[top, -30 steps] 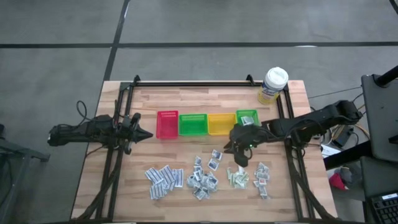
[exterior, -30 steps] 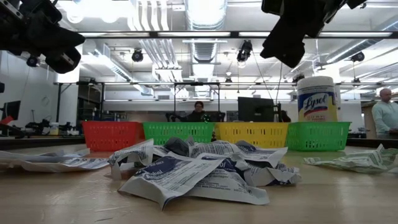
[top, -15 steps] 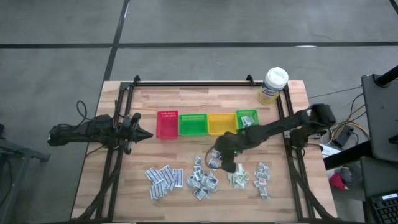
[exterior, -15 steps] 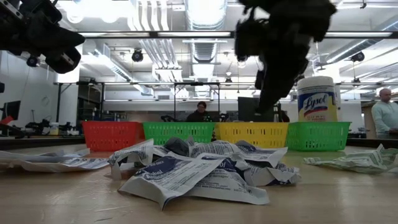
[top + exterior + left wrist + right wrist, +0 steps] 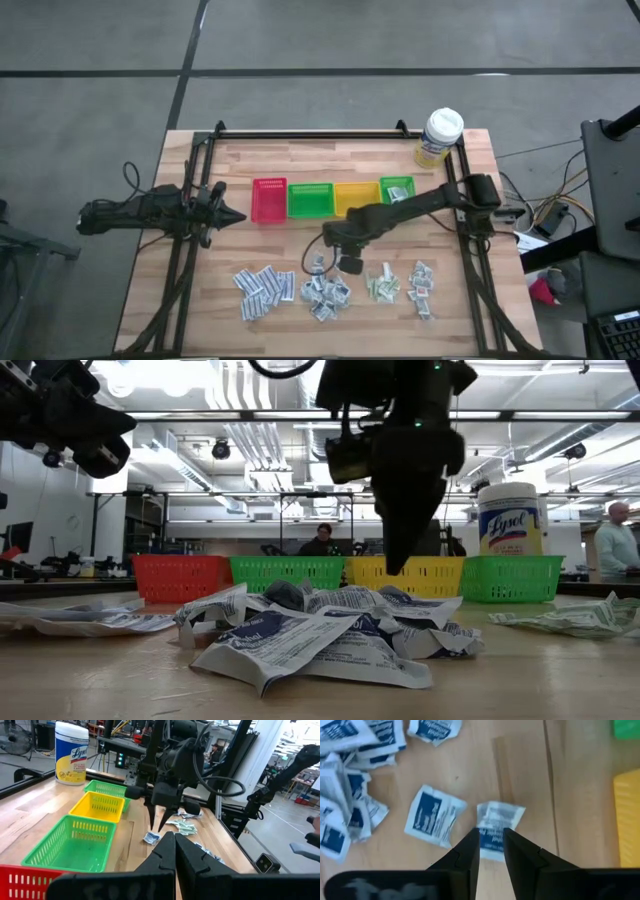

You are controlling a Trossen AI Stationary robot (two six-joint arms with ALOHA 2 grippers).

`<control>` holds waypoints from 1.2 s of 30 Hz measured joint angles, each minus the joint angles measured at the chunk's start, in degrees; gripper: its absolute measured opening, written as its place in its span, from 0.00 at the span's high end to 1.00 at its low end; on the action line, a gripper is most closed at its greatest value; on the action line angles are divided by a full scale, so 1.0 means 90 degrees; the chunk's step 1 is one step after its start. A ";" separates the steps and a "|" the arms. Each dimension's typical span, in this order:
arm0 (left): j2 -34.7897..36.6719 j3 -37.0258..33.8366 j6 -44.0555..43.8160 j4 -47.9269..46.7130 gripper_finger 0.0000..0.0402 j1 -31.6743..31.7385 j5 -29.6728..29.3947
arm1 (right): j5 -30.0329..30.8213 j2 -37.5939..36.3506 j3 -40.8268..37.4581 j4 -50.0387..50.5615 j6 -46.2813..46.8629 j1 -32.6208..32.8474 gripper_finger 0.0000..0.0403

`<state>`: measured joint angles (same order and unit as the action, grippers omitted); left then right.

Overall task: Pick & Place First Aid Supplies
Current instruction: Put the blue alcohol pad into the right green bin

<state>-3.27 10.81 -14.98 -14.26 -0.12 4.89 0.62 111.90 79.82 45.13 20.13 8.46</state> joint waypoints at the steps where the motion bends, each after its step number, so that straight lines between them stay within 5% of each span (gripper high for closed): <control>1: 0.0000 0.0000 0.0000 -0.0005 1.00 -0.0002 0.0000 | 0.0003 0.0054 0.0042 0.0013 0.0019 -0.0024 0.78; 28: 0.0000 -0.0002 0.0000 -0.0034 1.00 0.0000 0.0000 | 0.0264 0.0535 -0.0156 0.0240 0.0543 -0.0222 0.65; 36: 0.0000 0.0000 -0.0002 -0.0039 1.00 -0.0002 0.0000 | 0.0264 0.0630 -0.0144 0.0235 0.0552 -0.0222 0.69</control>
<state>-3.27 10.81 -15.00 -14.61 -0.14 4.89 2.99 117.57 78.53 47.24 25.10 6.46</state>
